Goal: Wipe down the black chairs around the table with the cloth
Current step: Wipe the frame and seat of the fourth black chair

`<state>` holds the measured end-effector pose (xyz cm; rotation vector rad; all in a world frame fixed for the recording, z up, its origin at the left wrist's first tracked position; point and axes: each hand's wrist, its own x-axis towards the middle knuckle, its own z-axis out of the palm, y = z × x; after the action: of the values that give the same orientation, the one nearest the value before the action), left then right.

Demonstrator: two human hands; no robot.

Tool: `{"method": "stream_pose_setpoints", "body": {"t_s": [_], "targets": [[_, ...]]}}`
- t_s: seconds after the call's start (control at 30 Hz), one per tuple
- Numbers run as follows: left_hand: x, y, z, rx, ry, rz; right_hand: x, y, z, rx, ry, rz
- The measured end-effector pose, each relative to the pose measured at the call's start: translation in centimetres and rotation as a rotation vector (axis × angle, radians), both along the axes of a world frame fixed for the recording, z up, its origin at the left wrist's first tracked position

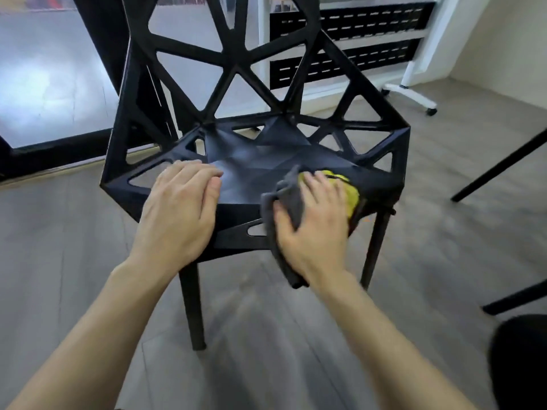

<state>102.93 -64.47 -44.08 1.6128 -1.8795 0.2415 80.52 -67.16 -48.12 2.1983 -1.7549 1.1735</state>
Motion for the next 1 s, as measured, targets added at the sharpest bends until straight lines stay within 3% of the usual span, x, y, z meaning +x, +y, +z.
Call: {"method": "stream_pose_setpoints", "body": {"t_s": [0.1,0.17,0.23,0.33,0.4,0.47,0.57,0.63,0.7,0.77,0.87,0.93,1.0], "targets": [[-1.9,0.2,-0.2,0.076,0.081,-0.028,4.8,3.2,-0.2,-0.034,0.140,0.395],[-2.3,0.4,-0.1,0.139,0.099,0.012,1.6,1.9,-0.5,-0.069,0.134,0.434],[-2.2,0.4,-0.2,0.209,0.047,0.049,-4.2,-0.3,-1.2,-0.071,0.068,0.330],[-2.0,0.3,-0.2,0.259,-0.002,0.038,-12.8,-5.0,-1.6,0.016,-0.212,0.034],[-2.0,0.1,-0.2,0.267,-0.003,0.045,-12.9,-6.2,-1.4,0.061,-0.453,-0.111],[-1.9,0.0,-0.3,0.258,0.038,0.055,-8.4,-4.0,-1.6,0.024,-0.573,-0.162],[-1.8,-0.1,-0.4,0.226,0.101,0.071,-1.8,1.8,-3.2,-0.045,-0.390,0.040],[-1.9,-0.4,-0.4,0.216,0.120,0.097,-2.2,2.7,-4.3,-0.061,-0.257,0.202],[-2.4,-0.6,-0.2,0.209,0.103,0.126,-5.5,0.3,-4.7,-0.081,-0.265,0.212],[-2.7,-0.7,-0.3,0.207,0.059,0.140,-8.9,-3.3,-4.3,-0.080,-0.448,0.084],[-3.0,-0.5,-0.3,0.207,0.020,0.149,-11.1,-6.3,-2.3,0.075,-0.923,-0.144],[-3.2,-0.4,-0.4,0.189,0.000,0.141,-9.2,-4.5,-1.9,0.091,-0.823,-0.131],[-3.2,-0.6,-0.4,0.178,-0.001,0.139,-6.3,-1.0,-2.2,0.024,-0.451,0.030]]}}
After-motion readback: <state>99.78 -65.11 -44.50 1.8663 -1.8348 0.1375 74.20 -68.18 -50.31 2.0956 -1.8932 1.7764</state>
